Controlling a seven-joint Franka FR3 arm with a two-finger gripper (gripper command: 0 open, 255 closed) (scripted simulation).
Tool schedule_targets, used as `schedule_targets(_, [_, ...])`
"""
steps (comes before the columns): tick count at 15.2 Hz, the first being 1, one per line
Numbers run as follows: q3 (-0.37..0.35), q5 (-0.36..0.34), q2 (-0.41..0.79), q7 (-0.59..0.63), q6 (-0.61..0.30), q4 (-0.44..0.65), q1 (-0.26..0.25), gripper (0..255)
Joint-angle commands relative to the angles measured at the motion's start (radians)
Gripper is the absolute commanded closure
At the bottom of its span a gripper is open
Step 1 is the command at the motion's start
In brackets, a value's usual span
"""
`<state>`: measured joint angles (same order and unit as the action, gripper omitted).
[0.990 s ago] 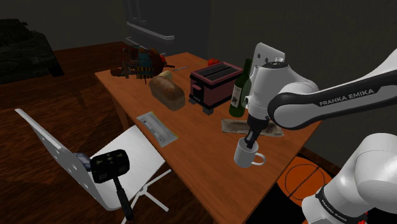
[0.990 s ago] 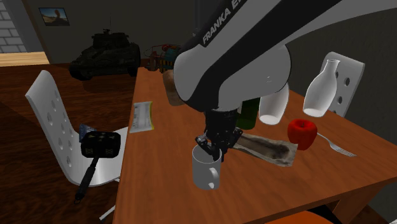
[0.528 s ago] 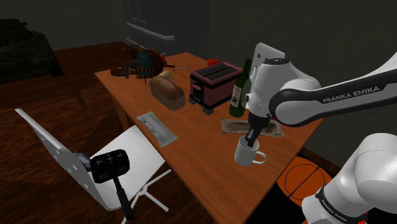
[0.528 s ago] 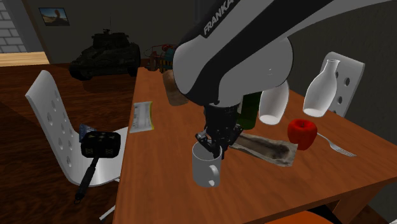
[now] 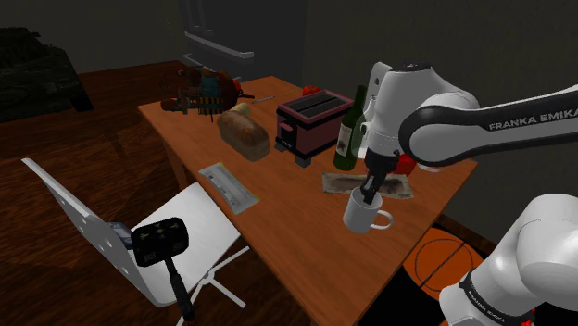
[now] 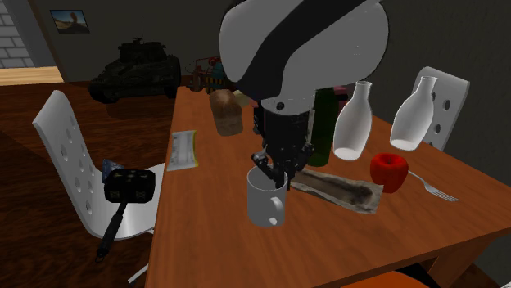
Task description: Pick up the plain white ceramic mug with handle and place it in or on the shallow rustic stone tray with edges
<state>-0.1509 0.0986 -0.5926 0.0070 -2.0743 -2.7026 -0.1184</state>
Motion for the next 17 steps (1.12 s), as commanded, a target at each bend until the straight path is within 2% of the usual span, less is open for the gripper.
schedule_targets(1, [0.003, -0.002, -0.014, 0.000, 0.035, 0.021, 0.000, 255])
schedule_targets(12, [0.015, -0.011, -0.060, 0.001, 0.200, 0.140, 0.003, 255])
schedule_targets(17, [0.114, -0.081, -0.016, -0.117, 0.207, 0.187, 0.067, 255])
